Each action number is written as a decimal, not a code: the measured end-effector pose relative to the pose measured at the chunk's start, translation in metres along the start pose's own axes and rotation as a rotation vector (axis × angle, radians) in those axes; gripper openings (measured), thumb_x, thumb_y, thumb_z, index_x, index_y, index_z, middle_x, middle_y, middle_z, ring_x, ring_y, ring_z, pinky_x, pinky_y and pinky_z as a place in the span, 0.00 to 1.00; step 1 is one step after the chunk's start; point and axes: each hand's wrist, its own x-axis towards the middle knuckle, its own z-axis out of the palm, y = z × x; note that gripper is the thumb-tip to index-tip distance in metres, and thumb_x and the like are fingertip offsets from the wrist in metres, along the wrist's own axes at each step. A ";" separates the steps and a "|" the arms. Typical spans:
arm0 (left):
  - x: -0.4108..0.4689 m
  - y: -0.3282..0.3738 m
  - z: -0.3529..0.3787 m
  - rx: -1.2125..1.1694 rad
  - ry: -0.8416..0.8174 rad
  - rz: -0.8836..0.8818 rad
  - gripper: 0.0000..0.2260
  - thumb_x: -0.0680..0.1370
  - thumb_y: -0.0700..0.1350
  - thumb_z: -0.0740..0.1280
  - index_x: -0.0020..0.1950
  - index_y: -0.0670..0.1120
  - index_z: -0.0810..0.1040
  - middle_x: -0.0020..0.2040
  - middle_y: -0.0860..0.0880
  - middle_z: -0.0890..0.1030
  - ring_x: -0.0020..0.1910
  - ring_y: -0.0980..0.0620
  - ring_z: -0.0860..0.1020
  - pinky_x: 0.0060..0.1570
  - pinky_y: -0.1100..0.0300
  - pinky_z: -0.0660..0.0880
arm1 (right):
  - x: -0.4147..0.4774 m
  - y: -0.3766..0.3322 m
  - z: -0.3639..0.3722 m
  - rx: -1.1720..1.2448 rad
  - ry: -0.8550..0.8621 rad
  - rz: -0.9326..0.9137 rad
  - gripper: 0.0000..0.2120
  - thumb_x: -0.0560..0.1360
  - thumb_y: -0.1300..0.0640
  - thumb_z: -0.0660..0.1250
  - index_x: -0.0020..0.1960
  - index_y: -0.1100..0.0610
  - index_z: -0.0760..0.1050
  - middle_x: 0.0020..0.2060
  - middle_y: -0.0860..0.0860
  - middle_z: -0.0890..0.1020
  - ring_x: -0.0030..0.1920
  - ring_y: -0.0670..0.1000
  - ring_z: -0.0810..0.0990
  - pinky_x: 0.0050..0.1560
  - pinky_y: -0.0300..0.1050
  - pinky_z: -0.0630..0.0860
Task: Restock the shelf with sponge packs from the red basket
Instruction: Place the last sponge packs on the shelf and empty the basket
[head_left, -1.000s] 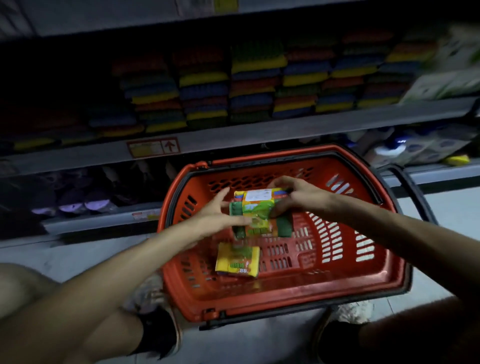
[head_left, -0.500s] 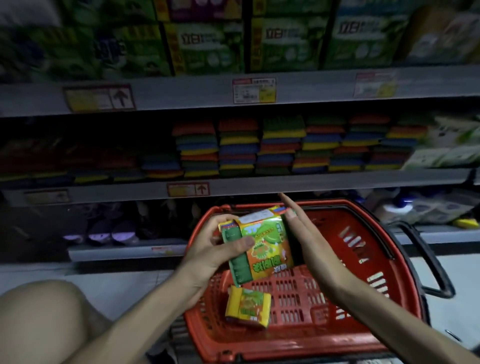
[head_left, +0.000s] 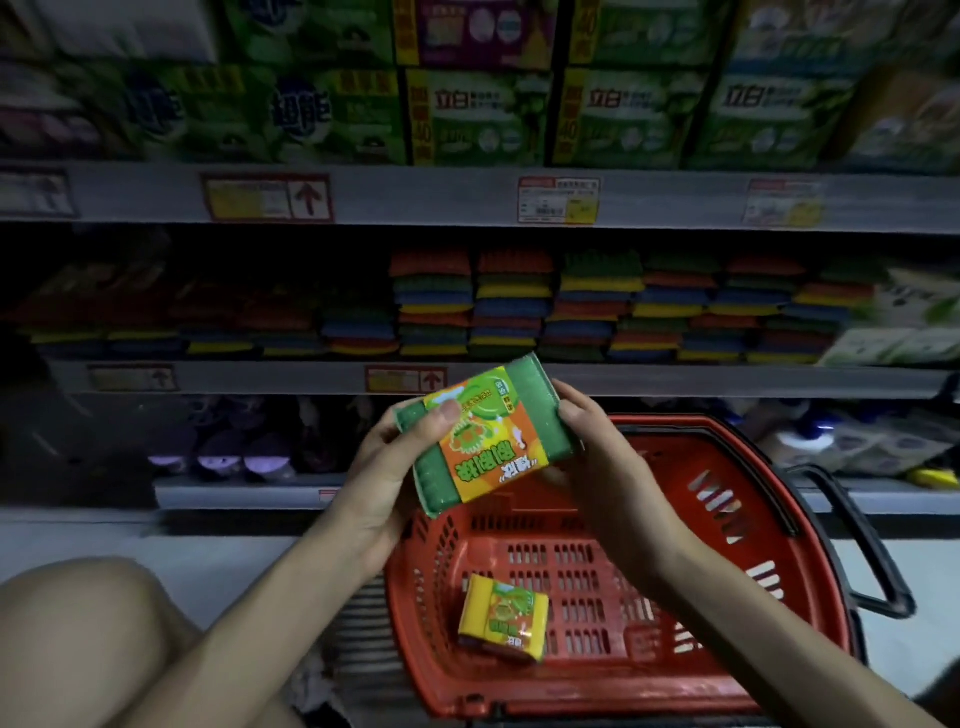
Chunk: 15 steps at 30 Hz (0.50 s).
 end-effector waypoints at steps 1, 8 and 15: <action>-0.001 0.006 -0.003 0.006 0.008 -0.001 0.47 0.54 0.58 0.86 0.69 0.43 0.77 0.59 0.39 0.85 0.56 0.40 0.85 0.50 0.49 0.84 | 0.002 0.000 0.004 -0.022 -0.002 -0.005 0.29 0.74 0.44 0.67 0.73 0.45 0.71 0.65 0.52 0.82 0.63 0.53 0.83 0.63 0.52 0.78; -0.005 0.044 -0.037 0.109 0.039 -0.052 0.45 0.60 0.62 0.80 0.72 0.42 0.74 0.60 0.41 0.85 0.57 0.42 0.85 0.53 0.47 0.84 | 0.007 -0.017 0.028 -0.175 -0.142 -0.010 0.26 0.73 0.47 0.70 0.69 0.31 0.72 0.58 0.60 0.83 0.45 0.63 0.80 0.49 0.50 0.76; -0.015 0.071 -0.070 -0.091 0.115 0.116 0.30 0.76 0.63 0.65 0.65 0.41 0.80 0.45 0.45 0.84 0.44 0.48 0.82 0.46 0.55 0.79 | 0.016 -0.002 0.073 -0.069 -0.101 -0.035 0.25 0.67 0.57 0.74 0.62 0.46 0.72 0.57 0.61 0.82 0.52 0.60 0.85 0.50 0.51 0.82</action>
